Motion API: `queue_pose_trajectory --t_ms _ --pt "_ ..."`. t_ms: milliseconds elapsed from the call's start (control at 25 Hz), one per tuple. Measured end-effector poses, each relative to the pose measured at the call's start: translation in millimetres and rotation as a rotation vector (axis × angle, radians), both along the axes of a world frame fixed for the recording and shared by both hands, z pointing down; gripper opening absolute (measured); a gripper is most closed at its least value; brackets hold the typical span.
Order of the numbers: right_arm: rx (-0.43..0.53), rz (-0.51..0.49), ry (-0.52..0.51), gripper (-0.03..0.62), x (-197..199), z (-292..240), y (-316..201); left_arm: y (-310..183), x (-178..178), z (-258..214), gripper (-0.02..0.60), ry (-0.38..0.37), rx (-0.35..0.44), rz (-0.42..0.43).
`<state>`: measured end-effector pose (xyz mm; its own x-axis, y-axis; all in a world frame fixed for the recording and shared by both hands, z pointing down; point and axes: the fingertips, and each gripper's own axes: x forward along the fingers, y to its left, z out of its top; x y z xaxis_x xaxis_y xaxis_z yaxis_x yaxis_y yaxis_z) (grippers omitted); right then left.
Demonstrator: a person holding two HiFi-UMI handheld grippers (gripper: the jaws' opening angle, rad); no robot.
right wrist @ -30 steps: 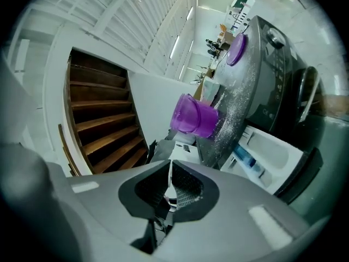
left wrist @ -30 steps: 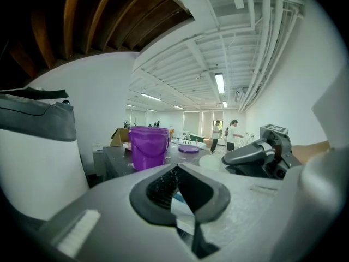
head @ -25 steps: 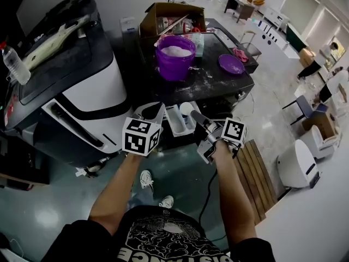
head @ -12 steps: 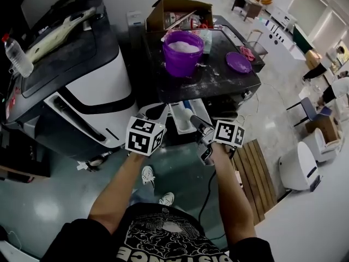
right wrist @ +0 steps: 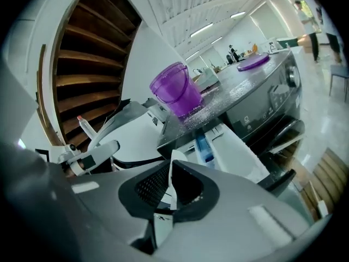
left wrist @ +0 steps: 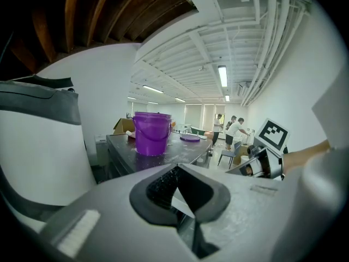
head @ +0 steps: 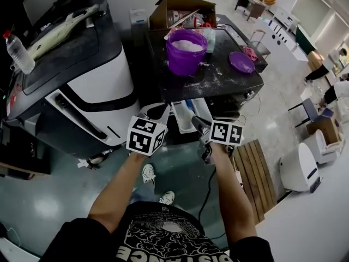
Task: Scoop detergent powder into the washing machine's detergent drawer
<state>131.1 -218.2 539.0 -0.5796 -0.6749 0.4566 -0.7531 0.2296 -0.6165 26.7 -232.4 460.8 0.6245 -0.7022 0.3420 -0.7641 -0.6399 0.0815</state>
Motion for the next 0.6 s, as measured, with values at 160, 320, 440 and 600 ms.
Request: queue_pose_trajectory --t_ms 160,320,440,600 --pt "0.017 -0.047 0.133 0.035 -1.8 3.3 0.3 -0.2 0.3 -0.9 0.000 0.000 0.001 0.000" --pt "0.035 -0.092 0.258 0.035 -3.1 5.9 -0.2 -0.3 -1.1 -0.2 0.000 0.000 0.000 -0.003" --pt "0.054 -0.129 0.342 0.035 -4.8 7.4 0.0 -0.1 -2.9 0.4 0.000 -0.001 -0.001 -0.007" --pt "0.096 -0.195 0.478 0.035 -9.1 10.9 0.8 0.2 -4.1 1.0 0.000 -0.001 0.000 -0.010"
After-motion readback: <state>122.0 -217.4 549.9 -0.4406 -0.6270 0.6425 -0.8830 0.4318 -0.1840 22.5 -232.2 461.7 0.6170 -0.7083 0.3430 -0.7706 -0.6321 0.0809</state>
